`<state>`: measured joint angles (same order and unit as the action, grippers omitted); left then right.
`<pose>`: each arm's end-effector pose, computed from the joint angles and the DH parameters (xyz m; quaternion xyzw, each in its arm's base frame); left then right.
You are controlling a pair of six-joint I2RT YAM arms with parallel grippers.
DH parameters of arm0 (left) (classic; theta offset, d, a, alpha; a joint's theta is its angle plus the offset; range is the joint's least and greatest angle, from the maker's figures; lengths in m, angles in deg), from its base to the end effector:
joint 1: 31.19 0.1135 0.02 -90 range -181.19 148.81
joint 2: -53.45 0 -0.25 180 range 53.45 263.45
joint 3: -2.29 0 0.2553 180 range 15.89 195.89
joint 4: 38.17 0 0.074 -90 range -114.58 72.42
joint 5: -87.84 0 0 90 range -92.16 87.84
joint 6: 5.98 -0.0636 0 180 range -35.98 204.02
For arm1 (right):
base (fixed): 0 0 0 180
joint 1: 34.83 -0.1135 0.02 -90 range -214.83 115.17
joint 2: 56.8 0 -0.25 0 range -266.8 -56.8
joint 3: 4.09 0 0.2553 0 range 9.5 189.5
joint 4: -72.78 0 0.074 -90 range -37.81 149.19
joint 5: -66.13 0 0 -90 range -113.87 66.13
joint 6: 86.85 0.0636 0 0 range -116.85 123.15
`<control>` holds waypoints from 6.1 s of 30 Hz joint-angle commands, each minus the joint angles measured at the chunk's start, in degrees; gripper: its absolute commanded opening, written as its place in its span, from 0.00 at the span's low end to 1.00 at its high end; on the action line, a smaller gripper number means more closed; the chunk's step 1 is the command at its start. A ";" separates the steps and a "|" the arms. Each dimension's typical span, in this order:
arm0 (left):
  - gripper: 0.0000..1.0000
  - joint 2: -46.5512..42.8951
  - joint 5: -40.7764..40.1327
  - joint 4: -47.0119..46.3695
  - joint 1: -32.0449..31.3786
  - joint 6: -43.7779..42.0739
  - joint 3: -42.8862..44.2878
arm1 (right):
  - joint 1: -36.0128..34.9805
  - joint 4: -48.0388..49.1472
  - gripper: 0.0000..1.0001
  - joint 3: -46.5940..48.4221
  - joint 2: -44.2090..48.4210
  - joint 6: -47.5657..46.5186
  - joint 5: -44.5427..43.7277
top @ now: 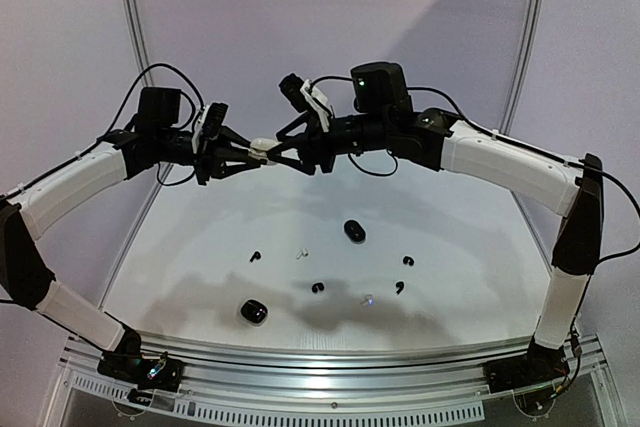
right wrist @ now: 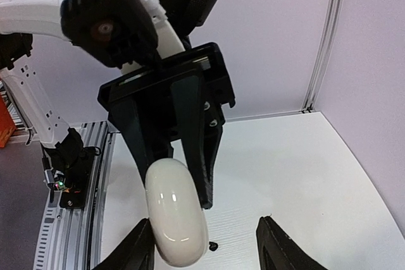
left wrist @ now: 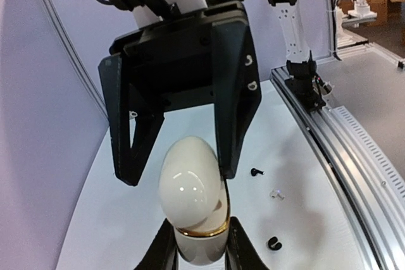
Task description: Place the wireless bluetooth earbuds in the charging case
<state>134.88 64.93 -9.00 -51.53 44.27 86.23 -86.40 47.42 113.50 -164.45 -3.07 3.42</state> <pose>0.2854 -0.1683 0.3276 0.6063 0.4688 -0.3898 0.5106 0.2712 0.3887 0.3611 -0.4987 0.6078 0.4001 0.4709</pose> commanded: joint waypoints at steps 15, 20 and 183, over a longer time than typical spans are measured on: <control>0.00 -1.53 0.58 4.37 -0.24 -0.63 -0.68 | 0.71 -0.56 0.54 2.87 -2.03 1.27 -3.29; 0.00 -1.70 1.24 -0.57 -0.14 11.91 -2.35 | 0.69 0.47 0.57 2.96 -2.15 2.22 -0.18; 0.00 -52.40 -39.40 -39.57 -7.35 46.04 -58.74 | -8.85 -46.24 0.34 -18.88 -10.50 58.83 -36.29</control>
<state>82.69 25.82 -49.09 -58.15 90.89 28.35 -95.78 2.20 93.99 -173.24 57.10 -32.12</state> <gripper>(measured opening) 0.221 0.360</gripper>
